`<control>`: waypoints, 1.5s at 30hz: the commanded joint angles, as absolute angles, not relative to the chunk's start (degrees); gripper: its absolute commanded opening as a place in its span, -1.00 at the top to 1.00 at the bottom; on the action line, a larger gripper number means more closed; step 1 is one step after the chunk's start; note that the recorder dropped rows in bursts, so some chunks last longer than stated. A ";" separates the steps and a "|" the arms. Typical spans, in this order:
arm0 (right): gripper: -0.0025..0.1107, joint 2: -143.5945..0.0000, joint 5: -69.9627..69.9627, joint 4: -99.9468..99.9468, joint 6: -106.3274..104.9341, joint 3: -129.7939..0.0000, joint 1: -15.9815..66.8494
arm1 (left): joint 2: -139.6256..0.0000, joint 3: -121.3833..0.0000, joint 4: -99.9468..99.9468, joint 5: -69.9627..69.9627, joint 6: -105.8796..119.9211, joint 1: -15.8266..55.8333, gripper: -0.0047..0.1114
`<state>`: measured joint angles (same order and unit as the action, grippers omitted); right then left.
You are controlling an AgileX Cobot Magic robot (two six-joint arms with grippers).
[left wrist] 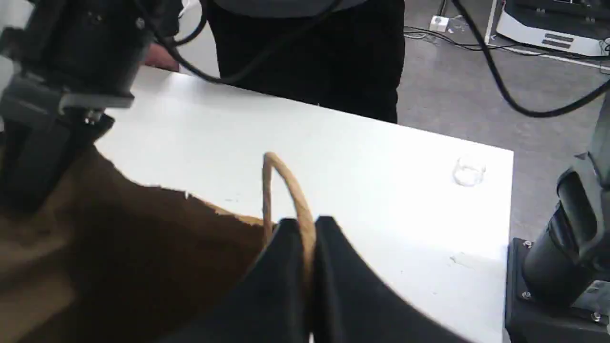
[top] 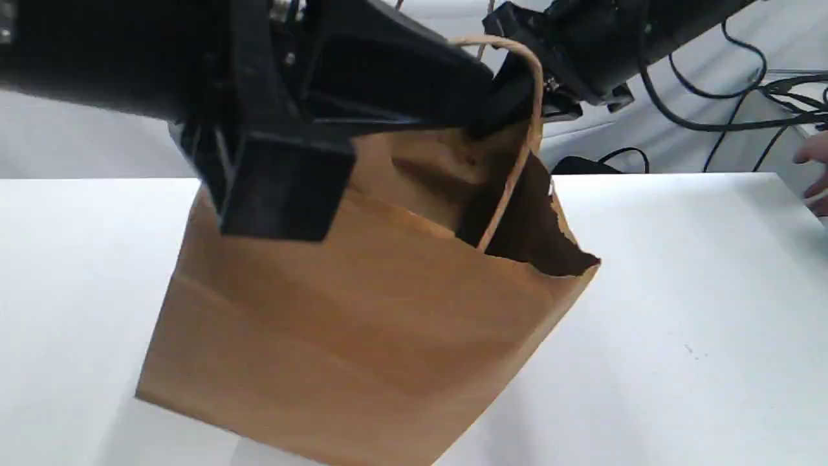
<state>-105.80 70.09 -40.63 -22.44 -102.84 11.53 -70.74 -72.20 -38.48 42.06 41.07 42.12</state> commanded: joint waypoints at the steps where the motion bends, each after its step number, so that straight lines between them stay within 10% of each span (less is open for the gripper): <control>1: 0.96 -104.96 69.96 -37.44 -20.48 -103.39 11.44 | -70.62 -69.43 -40.31 39.21 40.34 40.06 0.92; 39: 0.96 -108.35 69.96 -33.15 -17.58 -103.12 13.24 | -74.80 -59.71 -52.58 31.45 44.31 33.90 0.91; 45: 0.96 -108.35 69.96 -33.16 -17.47 -103.12 13.24 | -74.80 -59.71 -52.46 31.22 43.80 33.90 0.59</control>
<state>-108.50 70.10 -32.85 -17.67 -102.96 13.11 -74.76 -60.06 -51.95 31.95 44.46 34.06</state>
